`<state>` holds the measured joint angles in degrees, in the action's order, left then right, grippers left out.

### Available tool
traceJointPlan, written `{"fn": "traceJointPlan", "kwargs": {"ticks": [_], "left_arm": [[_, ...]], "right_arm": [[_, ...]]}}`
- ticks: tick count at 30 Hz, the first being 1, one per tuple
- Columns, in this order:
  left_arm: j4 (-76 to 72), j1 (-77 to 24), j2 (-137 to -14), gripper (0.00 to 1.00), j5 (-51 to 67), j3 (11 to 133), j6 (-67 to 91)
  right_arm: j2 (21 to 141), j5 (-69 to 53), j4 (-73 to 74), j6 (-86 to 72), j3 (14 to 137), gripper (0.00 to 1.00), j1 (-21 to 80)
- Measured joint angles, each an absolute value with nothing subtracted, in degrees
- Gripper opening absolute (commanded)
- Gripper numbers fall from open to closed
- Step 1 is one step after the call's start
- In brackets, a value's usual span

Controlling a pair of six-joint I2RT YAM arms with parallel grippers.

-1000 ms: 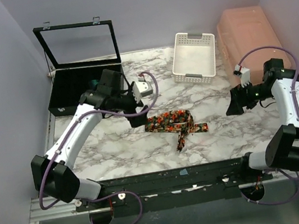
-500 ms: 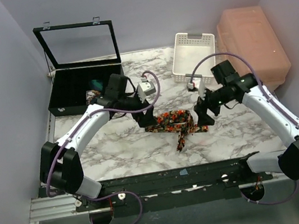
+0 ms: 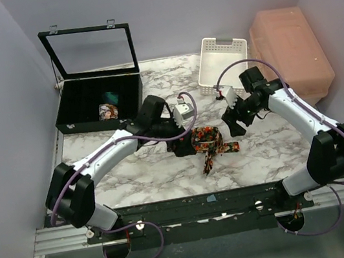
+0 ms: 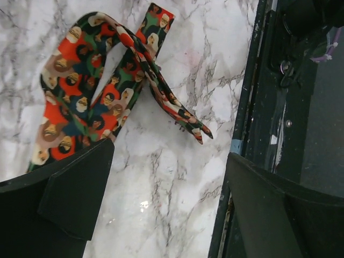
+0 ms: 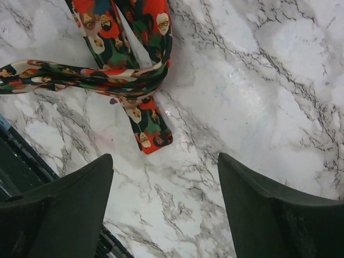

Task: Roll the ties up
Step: Place the tie at the center of the board, then flatten out the tie at the center of the board.

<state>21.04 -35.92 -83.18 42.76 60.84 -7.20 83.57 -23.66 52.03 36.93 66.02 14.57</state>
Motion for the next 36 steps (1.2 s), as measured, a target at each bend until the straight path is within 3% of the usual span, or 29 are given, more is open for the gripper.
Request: {"fn": "traceJointPlan", "kwargs": {"ticks": [12, 14, 16, 19, 21, 28, 36], "left_arm": [[12.5, -47.8, -97.9, 0.90, 36.5, 61.0, 1.7], [12.1, -49.1, -100.0, 0.78, 35.0, 61.6, 2.1], [12.3, -49.7, -101.5, 0.59, 33.9, 62.4, 2.4], [13.3, -49.9, -104.2, 0.19, 32.1, 64.9, 2.6], [15.1, -49.8, -105.1, 0.00, 31.0, 66.9, 2.2], [24.1, -46.1, -98.1, 0.00, 30.4, 71.9, -2.6], [44.1, -37.8, -91.8, 0.00, 35.3, 97.4, -18.3]], "right_arm": [[87.1, -24.0, 53.8, 39.2, 65.0, 0.80, 3.4], [87.3, -24.5, 54.1, 40.1, 65.4, 0.81, 2.2], [86.6, -25.4, 54.1, 41.2, 65.5, 0.81, 2.2], [84.8, -26.9, 53.8, 42.4, 65.4, 0.82, 2.3], [83.6, -28.0, 53.4, 42.5, 65.4, 0.83, 2.3], [85.6, -32.7, 51.7, 38.2, 70.0, 0.84, 2.3], [91.3, -40.5, 48.4, 31.9, 81.9, 0.85, 2.3]]}}
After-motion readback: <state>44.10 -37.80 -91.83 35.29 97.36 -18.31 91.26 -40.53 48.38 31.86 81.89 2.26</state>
